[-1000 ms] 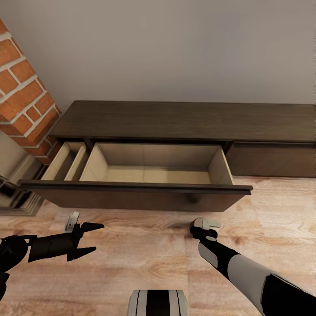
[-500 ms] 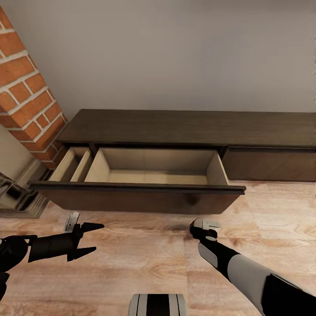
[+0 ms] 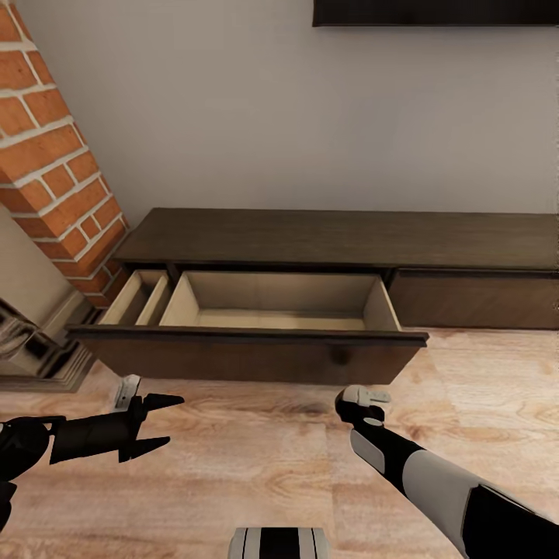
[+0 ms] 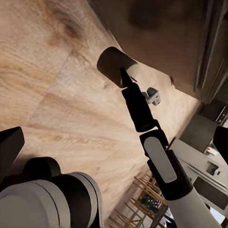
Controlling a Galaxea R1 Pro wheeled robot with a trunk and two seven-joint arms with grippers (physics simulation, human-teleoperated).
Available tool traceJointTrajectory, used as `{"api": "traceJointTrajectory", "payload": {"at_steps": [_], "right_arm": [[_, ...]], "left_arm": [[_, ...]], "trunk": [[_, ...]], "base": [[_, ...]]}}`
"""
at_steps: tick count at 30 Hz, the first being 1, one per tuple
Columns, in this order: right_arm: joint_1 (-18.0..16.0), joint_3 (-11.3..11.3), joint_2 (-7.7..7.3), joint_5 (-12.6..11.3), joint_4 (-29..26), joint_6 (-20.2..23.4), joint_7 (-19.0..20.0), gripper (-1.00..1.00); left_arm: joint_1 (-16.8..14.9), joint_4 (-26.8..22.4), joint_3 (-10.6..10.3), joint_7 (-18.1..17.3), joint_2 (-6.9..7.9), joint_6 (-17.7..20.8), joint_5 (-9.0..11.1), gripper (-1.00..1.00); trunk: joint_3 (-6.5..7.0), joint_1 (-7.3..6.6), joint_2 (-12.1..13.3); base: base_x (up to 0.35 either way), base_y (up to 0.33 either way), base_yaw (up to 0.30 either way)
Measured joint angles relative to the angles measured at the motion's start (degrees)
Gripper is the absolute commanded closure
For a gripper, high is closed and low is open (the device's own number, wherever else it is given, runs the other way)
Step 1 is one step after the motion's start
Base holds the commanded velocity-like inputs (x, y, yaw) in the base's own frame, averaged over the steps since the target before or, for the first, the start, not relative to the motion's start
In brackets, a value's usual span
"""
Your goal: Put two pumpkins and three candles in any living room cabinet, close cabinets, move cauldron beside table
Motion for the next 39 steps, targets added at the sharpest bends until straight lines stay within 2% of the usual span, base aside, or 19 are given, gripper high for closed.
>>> {"api": "traceJointTrajectory", "payload": {"at_steps": [11, 17, 27, 32, 39], "right_arm": [[0.01, -0.05, 0.07, 0.06, -0.71, -0.17, 0.0, 1.0], [0.03, 0.01, 0.1, 0.0, -0.88, 0.48, 0.02, 1.0], [0.03, 0.03, 0.2, -0.37, -0.87, 6.79, 0.0, 1.0], [0.05, 0.1, 0.39, -0.29, -0.94, 7.28, 0.03, 1.0], [0.03, 3.3, 0.79, -0.4, -0.9, 7.34, 0.07, 1.0]], "left_arm": [[0.0, 0.01, 0.03, 0.0, 0.05, -0.02, 0.0, -1.0], [0.02, 0.05, 0.06, 0.0, 0.13, -0.01, 0.0, -1.0], [0.03, 0.28, 0.14, 0.0, 0.2, -0.01, -0.01, -1.0], [0.02, 0.56, 0.28, 0.03, 0.27, -0.02, -0.02, -1.0], [0.02, 0.68, 0.37, 0.09, 0.3, -0.04, 0.0, -1.0]], "trunk": [[2.44, -0.28, 0.15], [3.73, -0.41, 0.23], [5.64, -0.66, 0.37], [6.51, -0.79, 0.43], [7.68, -0.97, 0.53]], "base": [[-0.131, 0.047, 0.004], [-0.232, 0.094, 0.193], [-0.314, 0.145, 0.245], [-0.317, 0.135, 0.221], [-0.318, 0.048, 0.211]]}}
